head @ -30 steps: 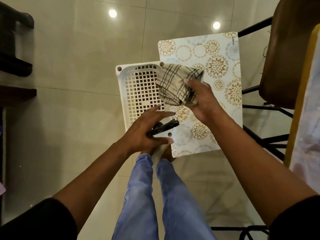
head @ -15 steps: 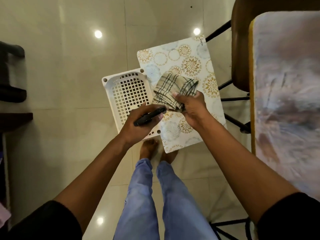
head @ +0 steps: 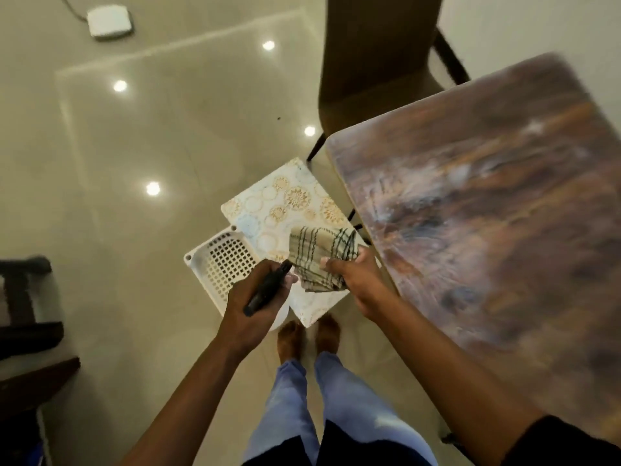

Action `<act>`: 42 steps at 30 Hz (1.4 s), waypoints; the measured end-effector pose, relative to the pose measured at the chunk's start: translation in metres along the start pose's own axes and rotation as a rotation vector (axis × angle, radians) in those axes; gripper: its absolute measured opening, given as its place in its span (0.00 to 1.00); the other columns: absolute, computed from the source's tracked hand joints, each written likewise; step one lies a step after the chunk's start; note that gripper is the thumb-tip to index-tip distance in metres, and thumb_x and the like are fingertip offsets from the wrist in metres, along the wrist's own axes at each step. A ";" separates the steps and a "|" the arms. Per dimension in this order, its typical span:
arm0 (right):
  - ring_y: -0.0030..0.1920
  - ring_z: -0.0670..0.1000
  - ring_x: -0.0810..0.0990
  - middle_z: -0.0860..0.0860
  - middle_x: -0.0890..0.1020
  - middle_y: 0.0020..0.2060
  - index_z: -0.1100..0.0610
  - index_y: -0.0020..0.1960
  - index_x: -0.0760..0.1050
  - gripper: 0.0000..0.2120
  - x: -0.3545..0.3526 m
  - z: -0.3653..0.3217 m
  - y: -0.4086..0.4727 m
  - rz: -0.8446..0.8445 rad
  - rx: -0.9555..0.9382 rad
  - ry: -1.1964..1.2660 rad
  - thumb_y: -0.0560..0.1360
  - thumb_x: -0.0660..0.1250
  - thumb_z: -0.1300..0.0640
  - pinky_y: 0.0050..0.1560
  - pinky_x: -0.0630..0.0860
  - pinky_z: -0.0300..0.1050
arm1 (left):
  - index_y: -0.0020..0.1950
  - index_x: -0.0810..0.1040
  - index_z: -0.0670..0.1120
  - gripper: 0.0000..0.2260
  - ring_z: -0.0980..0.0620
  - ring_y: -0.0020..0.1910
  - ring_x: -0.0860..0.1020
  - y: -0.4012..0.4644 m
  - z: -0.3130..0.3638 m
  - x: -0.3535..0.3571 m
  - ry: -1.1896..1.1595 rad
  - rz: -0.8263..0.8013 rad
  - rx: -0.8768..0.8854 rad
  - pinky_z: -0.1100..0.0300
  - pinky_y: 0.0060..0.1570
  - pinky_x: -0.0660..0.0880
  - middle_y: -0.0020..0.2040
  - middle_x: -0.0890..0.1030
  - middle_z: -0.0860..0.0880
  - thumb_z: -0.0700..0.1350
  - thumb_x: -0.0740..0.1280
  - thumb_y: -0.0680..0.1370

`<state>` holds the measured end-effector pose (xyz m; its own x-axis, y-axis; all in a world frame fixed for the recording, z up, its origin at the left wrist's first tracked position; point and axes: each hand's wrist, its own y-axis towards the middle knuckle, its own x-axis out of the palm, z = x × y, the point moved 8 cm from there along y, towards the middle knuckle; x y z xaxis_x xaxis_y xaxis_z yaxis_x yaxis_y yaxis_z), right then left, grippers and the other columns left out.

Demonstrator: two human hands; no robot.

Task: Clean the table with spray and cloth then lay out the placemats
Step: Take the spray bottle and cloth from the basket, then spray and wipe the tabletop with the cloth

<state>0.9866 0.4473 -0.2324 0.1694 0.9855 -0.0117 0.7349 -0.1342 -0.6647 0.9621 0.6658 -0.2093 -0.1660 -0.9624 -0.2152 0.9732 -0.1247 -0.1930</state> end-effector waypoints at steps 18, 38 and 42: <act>0.49 0.59 0.87 0.56 0.88 0.47 0.62 0.57 0.82 0.17 -0.162 0.012 -0.151 0.530 -0.037 0.601 0.69 0.77 0.69 0.50 0.84 0.59 | 0.43 0.82 0.47 0.18 0.41 0.36 0.82 -0.021 0.127 0.157 0.169 -0.551 0.429 0.39 0.37 0.77 0.35 0.80 0.48 0.59 0.71 0.85; 0.48 0.56 0.88 0.55 0.88 0.48 0.59 0.56 0.82 0.10 -0.343 0.203 -0.363 0.987 -0.120 0.901 0.75 0.74 0.65 0.49 0.85 0.56 | 0.43 0.79 0.43 0.12 0.34 0.34 0.82 -0.196 0.142 0.378 0.324 -0.991 0.305 0.34 0.38 0.79 0.31 0.77 0.42 0.51 0.70 0.79; 0.48 0.56 0.87 0.54 0.87 0.48 0.57 0.55 0.82 0.09 -0.377 0.259 -0.409 1.124 -0.092 0.952 0.77 0.73 0.65 0.50 0.84 0.55 | 0.39 0.76 0.44 0.16 0.33 0.34 0.79 -0.242 0.141 0.416 0.415 -1.026 0.331 0.43 0.34 0.72 0.34 0.79 0.39 0.56 0.69 0.77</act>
<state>0.4519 0.1573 -0.1497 0.9970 -0.0712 0.0306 -0.0395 -0.8067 -0.5897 0.6802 0.2611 -0.1172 -0.8825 -0.2262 -0.4123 0.3343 -0.9184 -0.2116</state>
